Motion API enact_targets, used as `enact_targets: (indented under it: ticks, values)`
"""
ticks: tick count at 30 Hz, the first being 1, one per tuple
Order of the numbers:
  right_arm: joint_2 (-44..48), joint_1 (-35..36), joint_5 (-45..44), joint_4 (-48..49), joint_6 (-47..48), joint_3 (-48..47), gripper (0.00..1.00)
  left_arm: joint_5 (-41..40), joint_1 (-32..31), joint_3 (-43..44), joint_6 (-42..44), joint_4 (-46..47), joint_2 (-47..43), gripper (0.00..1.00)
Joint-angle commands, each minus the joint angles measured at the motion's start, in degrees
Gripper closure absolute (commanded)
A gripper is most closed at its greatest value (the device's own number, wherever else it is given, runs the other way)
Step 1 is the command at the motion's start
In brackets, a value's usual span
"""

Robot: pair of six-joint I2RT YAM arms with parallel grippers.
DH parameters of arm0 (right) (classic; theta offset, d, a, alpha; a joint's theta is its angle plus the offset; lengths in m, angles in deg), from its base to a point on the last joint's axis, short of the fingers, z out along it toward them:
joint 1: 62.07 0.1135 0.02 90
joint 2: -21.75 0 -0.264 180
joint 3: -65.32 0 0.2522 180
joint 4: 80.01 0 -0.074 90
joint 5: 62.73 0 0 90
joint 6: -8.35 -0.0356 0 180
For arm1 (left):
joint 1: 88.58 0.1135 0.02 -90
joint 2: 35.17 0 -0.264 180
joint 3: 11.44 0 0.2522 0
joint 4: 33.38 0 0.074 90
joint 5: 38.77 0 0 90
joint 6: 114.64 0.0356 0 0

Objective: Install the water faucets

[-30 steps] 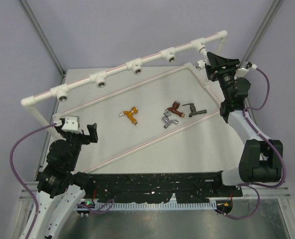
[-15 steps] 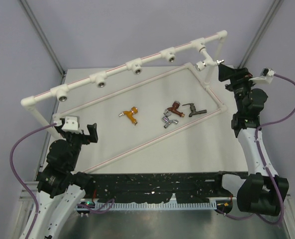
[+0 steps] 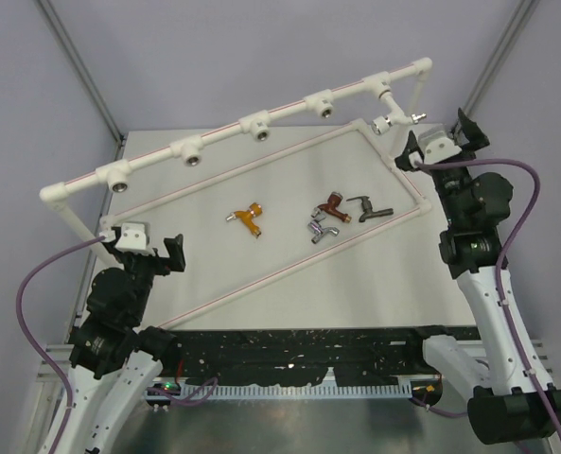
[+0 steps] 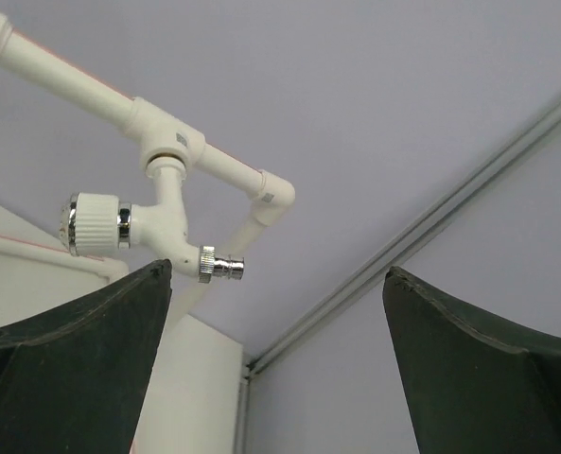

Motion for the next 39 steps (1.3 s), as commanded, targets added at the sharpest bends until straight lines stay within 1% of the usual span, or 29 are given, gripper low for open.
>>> enact_targets:
  ticks: [1,5,9,11,12,15,16,19,20,21,22,24,25,26,27,28,29,30,31,32,33,35,36,37,38,39]
  values:
    - [-1.51,4.46,-1.16,-4.94,32.84,-2.48,0.03,-0.32,-0.19,-0.32,0.37,2.95,-0.63,0.05]
    - [-5.28,7.62,-3.70,-9.86,47.59,-5.38,0.03,-0.59,-0.19,-0.32,0.46,2.95,-0.63,0.05]
    - [-9.32,9.65,-6.70,-7.41,54.99,-4.95,0.03,-0.59,-0.19,-0.32,0.37,3.04,-0.46,0.05]
    - [-11.60,10.61,-9.68,-6.09,57.37,-5.12,0.03,-0.68,-0.19,-0.41,0.46,3.04,-0.37,0.05]
    - [-12.23,10.79,-11.60,-3.39,58.17,-4.95,0.03,-0.76,-0.28,-0.41,0.37,3.04,-0.28,0.05]
    - [-15.65,11.15,-13.02,4.78,61.77,-3.01,0.01,-0.76,-0.11,-0.41,0.55,3.04,-0.28,0.05]
    - [-16.36,11.15,-13.20,5.51,61.86,-3.10,0.00,-0.76,-0.19,-0.41,0.46,3.13,-0.28,0.05]
    - [-19.52,11.15,-14.08,7.88,60.99,-4.15,0.06,-0.85,-0.19,-0.32,0.55,3.13,-0.19,0.05]
    - [-19.96,11.15,-14.17,8.06,60.64,-4.50,0.06,-0.85,-0.28,-0.41,0.46,3.13,-0.28,0.05]
    - [-20.84,11.15,-14.08,8.85,60.11,-4.51,0.10,-0.94,-0.19,-0.41,0.46,3.13,-0.28,0.05]
    - [-21.37,11.23,-13.91,9.12,58.71,-4.59,0.12,-0.94,-0.28,-0.49,0.55,3.13,-0.28,0.05]
    - [-21.38,11.32,-12.94,9.21,55.30,-4.59,0.24,-1.11,-0.28,-0.41,0.64,3.13,-0.37,0.05]
    - [-21.29,11.32,-11.98,8.16,53.79,-4.77,0.28,-1.20,-0.19,-0.41,0.55,3.13,-0.46,0.05]
    - [-21.03,11.32,-11.01,7.63,50.47,-4.86,0.38,-1.29,-0.19,-0.32,0.64,3.13,-0.46,0.05]
    - [-20.76,11.32,-10.57,6.93,48.79,-4.77,0.42,-1.29,-0.19,-0.32,0.64,3.22,-0.54,0.05]
    - [-20.24,11.32,-9.78,6.40,45.11,-4.77,0.52,-1.38,-0.11,-0.41,0.64,3.13,-0.63,0.05]
    - [-19.97,11.23,-9.51,6.22,43.42,-4.33,0.59,-1.38,-0.19,-0.41,0.64,3.13,-0.63,0.05]
    - [-19.36,11.32,-8.38,6.31,40.54,-3.98,0.70,-1.47,-0.19,-0.32,0.46,3.13,-0.72,0.05]
    - [-18.83,11.23,-7.93,6.31,36.24,-3.37,0.75,-1.55,-0.19,-0.41,0.46,3.13,-0.72,0.05]
    - [-18.57,11.32,-7.75,6.39,33.59,-3.19,0.84,-1.64,-0.19,-0.41,0.46,3.13,-0.81,0.04]
    - [-17.87,11.32,-5.06,6.74,28.43,-2.93,0.90,-1.73,-0.19,-0.41,0.46,3.13,-0.81,0.04]
    - [-17.16,10.97,-2.58,7.18,19.38,-3.27,0.95,-2.08,-0.19,-0.32,0.55,3.13,-0.98,0.04]
    - [-16.98,10.71,-1.87,7.88,15.50,-3.45,0.95,-2.17,-0.19,-0.49,0.46,3.22,-0.99,0.04]
    - [-16.72,9.92,0.22,8.50,7.80,-3.80,0.95,-2.34,-0.19,-0.50,0.55,3.22,-1.07,0.03]
    - [-16.63,9.48,1.03,9.72,3.98,-3.98,0.95,-2.52,-0.11,-0.41,0.55,3.22,-1.07,0.03]
    - [-16.63,8.43,2.25,10.43,-5.19,-4.76,0.95,-2.61,-0.19,-0.49,0.46,3.22,-1.16,0.03]
